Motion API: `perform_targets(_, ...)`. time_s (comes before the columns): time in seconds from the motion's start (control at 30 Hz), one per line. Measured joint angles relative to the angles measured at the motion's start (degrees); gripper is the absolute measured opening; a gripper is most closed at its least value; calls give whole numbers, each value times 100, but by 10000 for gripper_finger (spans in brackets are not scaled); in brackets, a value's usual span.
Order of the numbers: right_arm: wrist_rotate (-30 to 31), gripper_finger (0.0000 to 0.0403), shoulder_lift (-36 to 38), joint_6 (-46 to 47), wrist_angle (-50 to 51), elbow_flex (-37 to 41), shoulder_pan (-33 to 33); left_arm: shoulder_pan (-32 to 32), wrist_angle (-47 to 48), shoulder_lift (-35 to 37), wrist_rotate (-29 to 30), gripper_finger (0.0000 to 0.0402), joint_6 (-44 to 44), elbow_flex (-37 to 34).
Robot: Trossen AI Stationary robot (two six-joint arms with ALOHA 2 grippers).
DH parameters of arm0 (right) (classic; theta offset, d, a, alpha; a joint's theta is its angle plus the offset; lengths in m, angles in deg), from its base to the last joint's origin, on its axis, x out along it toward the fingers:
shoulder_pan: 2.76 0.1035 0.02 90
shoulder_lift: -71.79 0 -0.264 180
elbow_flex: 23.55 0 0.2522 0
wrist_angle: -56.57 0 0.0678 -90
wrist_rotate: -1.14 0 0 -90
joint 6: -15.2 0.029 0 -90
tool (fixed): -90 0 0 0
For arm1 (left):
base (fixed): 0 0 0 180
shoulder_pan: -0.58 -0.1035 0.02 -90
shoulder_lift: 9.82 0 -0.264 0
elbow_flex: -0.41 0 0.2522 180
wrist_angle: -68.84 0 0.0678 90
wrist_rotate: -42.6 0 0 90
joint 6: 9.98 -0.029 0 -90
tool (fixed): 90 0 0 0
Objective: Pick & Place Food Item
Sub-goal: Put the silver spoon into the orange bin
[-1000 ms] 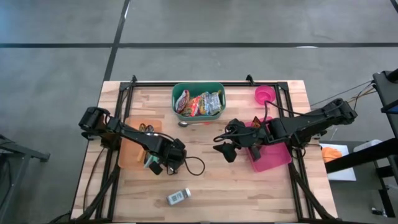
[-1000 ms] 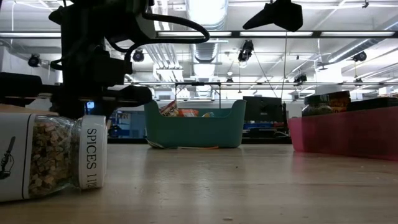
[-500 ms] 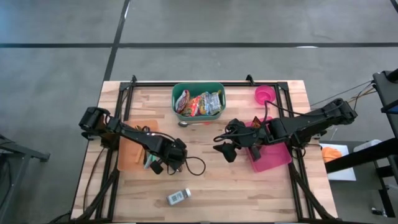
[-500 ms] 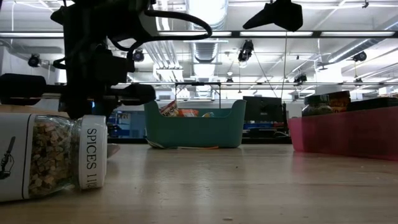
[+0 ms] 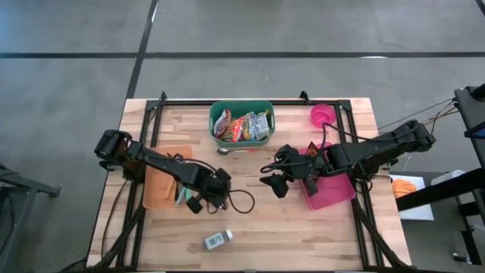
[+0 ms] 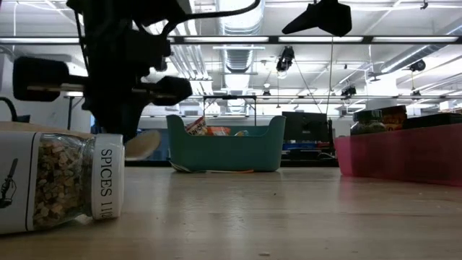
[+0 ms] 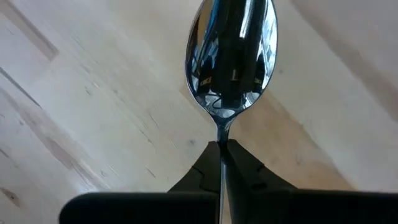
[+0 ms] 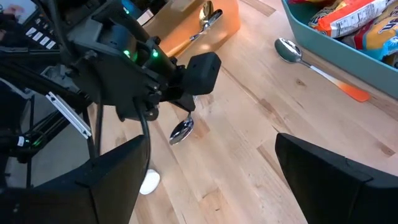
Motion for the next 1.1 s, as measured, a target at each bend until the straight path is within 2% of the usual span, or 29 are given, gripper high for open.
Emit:
perform_targets(0.2,1,348,0,-1,14,0,0,-52,95,4,-47,0,349,187)
perform_targets(0.33,0,348,0,-1,20,0,0,-249,155,112,-56,0,950,264)
perform_targets(0.53,-2,348,0,-33,36,0,0,-671,149,695,-70,0,1904,273)
perform_targets(0.73,1,348,2,-123,54,0,-1,-1167,325,1443,-26,0,3347,422)
perform_targets(0.87,1,348,2,-184,77,0,0,-1490,996,1730,-27,0,4155,863)
perform_targets(1.1,1,348,2,-265,75,0,0,-1951,2931,1794,294,0,5230,1791)
